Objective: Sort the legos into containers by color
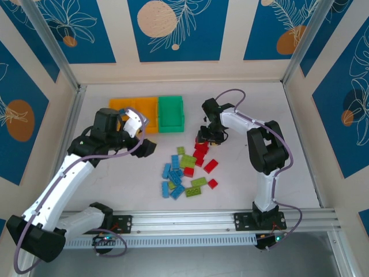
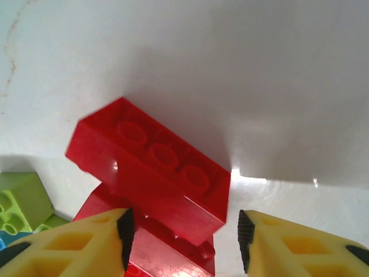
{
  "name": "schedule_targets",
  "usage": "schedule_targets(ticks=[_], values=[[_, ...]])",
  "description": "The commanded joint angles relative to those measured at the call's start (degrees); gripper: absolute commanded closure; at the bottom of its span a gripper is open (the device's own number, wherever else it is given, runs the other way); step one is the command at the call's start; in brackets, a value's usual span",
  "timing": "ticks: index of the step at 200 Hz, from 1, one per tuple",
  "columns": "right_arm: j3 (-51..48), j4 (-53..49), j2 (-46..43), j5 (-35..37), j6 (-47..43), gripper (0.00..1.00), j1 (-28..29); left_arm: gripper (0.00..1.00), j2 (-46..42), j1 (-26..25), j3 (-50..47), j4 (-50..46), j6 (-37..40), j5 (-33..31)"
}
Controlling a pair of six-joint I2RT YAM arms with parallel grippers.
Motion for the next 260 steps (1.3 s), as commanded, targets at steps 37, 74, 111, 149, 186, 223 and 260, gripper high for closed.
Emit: schedule_targets(ticks=[37,74,111,149,186,223,260], values=[[0.96,-0.39,1.50,-0.68,-1.73,0.51,-1.89,0.00,0.96,-0.77,0.11,2.70,4.62,3.71],[5.37,-0.67,3.87,-0.70,-6.99,0.27,-1.26,0.00,1.23,-1.01,-1.21,4.67,3.35,2.53],[9.19,-0.17,8.60,1.76,-10.81,0.30,-0.28,0.00,1.16,-1.19,-2.45,5.78,2.28,1.80],[11.10,-0.65,9.78,0.77,-9.56,0.58,-0.14,0.00,0.67,-1.29,-3.68,6.62,1.51,2.07],[10.52,-0.17,4.08,0.18,-6.80,0.82,-0.41,0.00,-0.19,-1.39,-4.71,7.25,0.16,2.39],[7.48,10.35,-7.57,-4.53,-0.90,0.83,2.14,0.00,-1.19,-1.46,-5.58,9.55,-6.34,-1.69],[14.15,18.24,-3.99,0.21,1.39,0.83,7.15,0.00,1.94,-1.44,-5.76,9.30,-18.80,-9.49]])
